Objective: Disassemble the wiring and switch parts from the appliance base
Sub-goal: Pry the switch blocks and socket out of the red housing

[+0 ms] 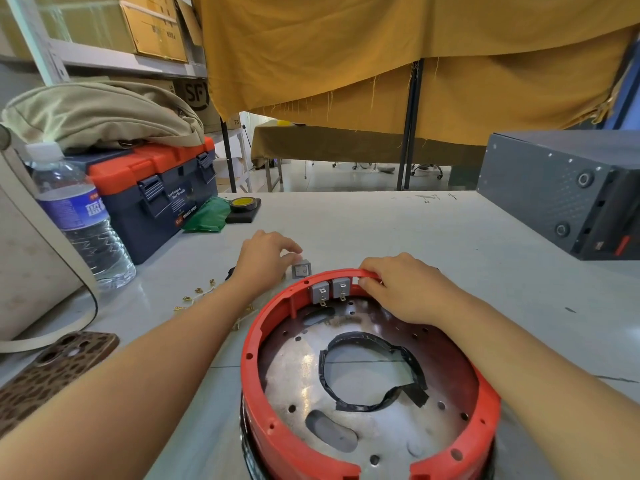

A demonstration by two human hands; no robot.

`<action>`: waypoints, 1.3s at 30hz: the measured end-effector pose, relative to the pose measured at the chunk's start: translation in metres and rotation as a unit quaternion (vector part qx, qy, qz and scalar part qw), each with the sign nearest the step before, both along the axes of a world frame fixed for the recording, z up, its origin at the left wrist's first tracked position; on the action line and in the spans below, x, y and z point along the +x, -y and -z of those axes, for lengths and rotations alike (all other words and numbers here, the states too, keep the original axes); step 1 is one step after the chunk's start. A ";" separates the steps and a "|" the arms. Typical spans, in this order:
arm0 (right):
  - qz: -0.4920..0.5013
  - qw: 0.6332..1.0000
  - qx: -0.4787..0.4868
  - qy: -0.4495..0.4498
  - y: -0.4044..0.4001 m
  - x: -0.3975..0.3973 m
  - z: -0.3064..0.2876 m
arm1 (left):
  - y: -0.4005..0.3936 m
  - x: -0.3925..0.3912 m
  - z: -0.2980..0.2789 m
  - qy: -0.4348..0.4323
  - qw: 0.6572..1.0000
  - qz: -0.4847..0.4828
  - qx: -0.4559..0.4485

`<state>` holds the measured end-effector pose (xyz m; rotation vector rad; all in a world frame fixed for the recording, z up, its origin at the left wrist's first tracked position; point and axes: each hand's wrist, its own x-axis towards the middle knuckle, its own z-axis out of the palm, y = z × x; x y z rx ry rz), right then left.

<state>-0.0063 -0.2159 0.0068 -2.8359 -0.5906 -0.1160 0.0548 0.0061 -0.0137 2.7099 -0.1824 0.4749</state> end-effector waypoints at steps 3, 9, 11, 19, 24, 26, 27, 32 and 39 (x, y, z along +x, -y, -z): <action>0.000 1.000 0.012 -0.007 -0.001 0.000 0.000 | 0.004 -0.012 -0.016 -0.015 0.997 0.048 -0.058; 0.004 0.999 0.029 -0.016 -0.002 -0.002 -0.002 | 0.015 -0.043 -0.041 -0.083 0.987 0.108 -0.089; 0.011 0.999 0.028 -0.017 -0.003 -0.003 -0.003 | 0.018 -0.053 -0.045 -0.103 0.982 0.126 -0.094; 0.057 0.998 0.000 -0.015 -0.004 -0.016 -0.007 | 0.036 -0.072 -0.043 -0.096 0.983 0.152 -0.031; 0.079 0.996 -0.039 0.006 -0.003 -0.021 -0.008 | 0.053 -0.073 -0.039 -0.062 0.987 0.147 -0.004; 0.077 0.996 -0.034 0.007 -0.001 -0.022 -0.010 | 0.058 -0.074 -0.039 -0.060 0.988 0.146 -0.008; 0.077 0.996 -0.034 0.007 0.000 -0.022 -0.011 | 0.060 -0.074 -0.039 -0.059 0.988 0.146 -0.008; 0.095 0.995 -0.029 0.003 0.000 -0.022 -0.017 | 0.066 -0.071 -0.042 -0.072 0.986 0.150 -0.001; 0.082 0.995 -0.007 -0.055 -0.003 -0.007 -0.021 | 0.076 -0.067 -0.042 -0.089 0.983 0.163 -0.004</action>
